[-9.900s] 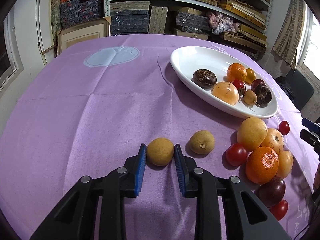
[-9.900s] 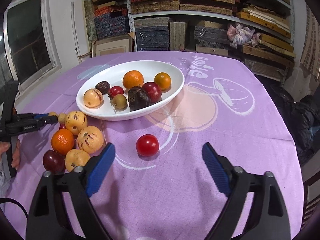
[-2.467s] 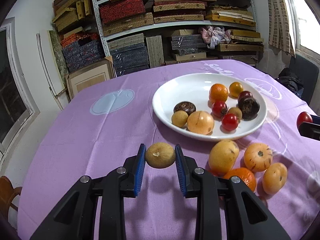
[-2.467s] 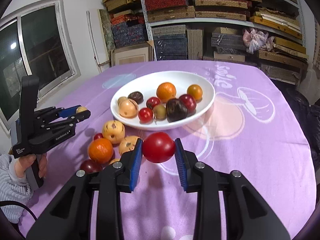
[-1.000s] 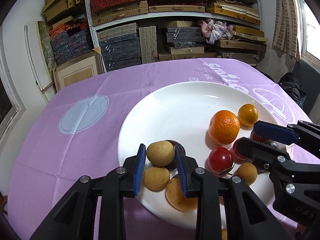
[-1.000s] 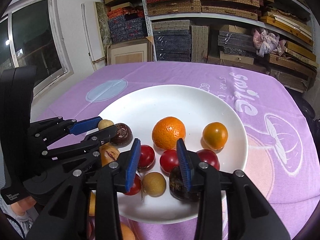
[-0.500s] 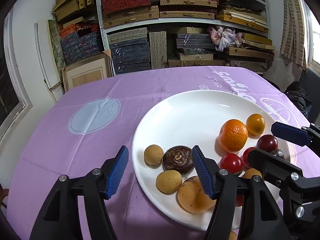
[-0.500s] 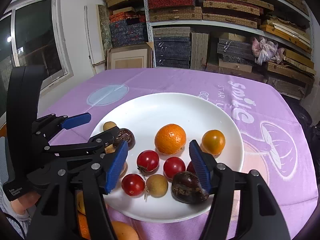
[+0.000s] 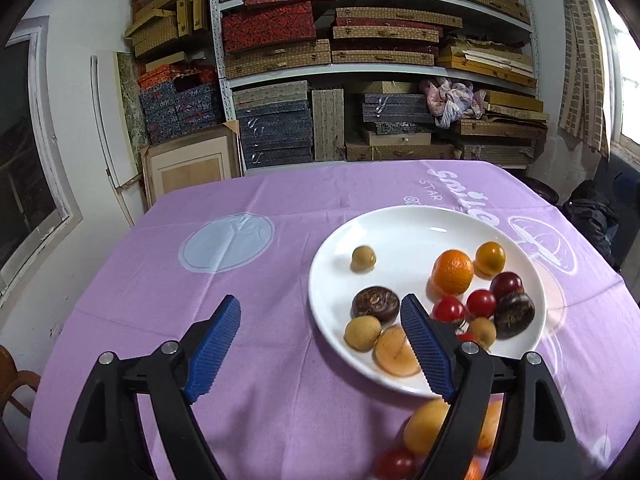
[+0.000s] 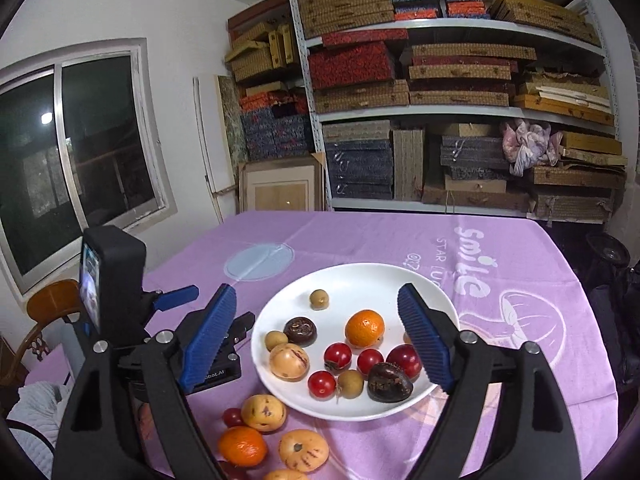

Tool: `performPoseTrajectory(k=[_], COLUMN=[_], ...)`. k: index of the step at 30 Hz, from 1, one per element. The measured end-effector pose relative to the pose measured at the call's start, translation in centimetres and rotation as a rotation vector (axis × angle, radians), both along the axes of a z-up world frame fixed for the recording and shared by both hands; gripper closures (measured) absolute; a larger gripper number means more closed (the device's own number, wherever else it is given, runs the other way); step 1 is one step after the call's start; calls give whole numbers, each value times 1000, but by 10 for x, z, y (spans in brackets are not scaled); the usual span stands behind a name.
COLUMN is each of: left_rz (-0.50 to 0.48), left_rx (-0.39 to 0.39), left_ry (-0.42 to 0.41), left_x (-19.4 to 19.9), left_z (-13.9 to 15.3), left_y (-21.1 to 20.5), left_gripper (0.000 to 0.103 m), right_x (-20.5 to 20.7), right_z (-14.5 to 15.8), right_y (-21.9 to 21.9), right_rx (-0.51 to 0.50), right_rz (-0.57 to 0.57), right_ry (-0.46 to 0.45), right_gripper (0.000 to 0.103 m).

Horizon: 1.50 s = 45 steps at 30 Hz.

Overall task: Organize fruits
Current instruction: 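Move both open tools back toward the remaining fruits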

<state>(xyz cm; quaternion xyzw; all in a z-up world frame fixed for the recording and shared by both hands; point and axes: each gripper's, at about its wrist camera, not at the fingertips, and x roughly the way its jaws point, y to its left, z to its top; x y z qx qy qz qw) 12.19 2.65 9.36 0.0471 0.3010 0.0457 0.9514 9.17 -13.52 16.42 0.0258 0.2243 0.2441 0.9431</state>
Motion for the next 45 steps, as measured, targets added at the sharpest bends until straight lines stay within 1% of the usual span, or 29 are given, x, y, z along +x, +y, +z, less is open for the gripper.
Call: performPoseTrajectory(k=[3,5,7,10,12,15,16,18,22,24,32,35,38,39,42,45], left_rz=[-4,-3,-3,-18,-50,-115,-138,-178,-242,-259,-284,-294,-299,-306,-302,-268], left_rx=[-13,-33,-61,-78,-84,-38,-17,8,25,13,-22,-18,3,-1,-36,-53], left_ry=[31,41,49,64,72,67,68,69,124,141,191,209,244,256,249,237], left_x=[-23,-39,-54,-68,-75,-87,-90,-94,-93,-92,-90,-91,-91,-90,-90,-89], left_z=[-6,-13,-23,-35,-40,-43,-45,-49,-61,-65,-71,-74,-82,-84,-82,-80], left_y=[8,13,17,13,6,-14,-21,-35,-52,-54,-52,-50,-49,-49,-41,-30], left_gripper=[20,19,18,18,18,18,15,14,14,14,13,14,14,14,14,14], right_x=[-30,-50,-67,-80,-79,-67,-63,-57,-53,-50,-44,-43,-40,-40,-39,-38], right_z=[6,1,-11,-37,-53,-69,-73,-76,-80,-82,-92,-95,-97,-98,-99,-99], right_y=[-6,-10,-17,-31,-40,-48,-51,-56,-61,-61,-54,-54,-56,-57,-57,-56], right_rx=[-28,-63,-80,-62,-38,-41,-28,-11,14,12,-15,-17,-13,-10,-5,-9], right_rz=[5,3,-9,-32,-42,-60,-66,-79,-104,-108,-99,-102,-110,-111,-113,-107], right_ry=[-22,-34,-45,-39,-17,52,65,95,120,133,171,184,196,201,208,211], right_gripper=[17,13,8,8,8,8,8,8,7,6,5,5,4,4,4,4])
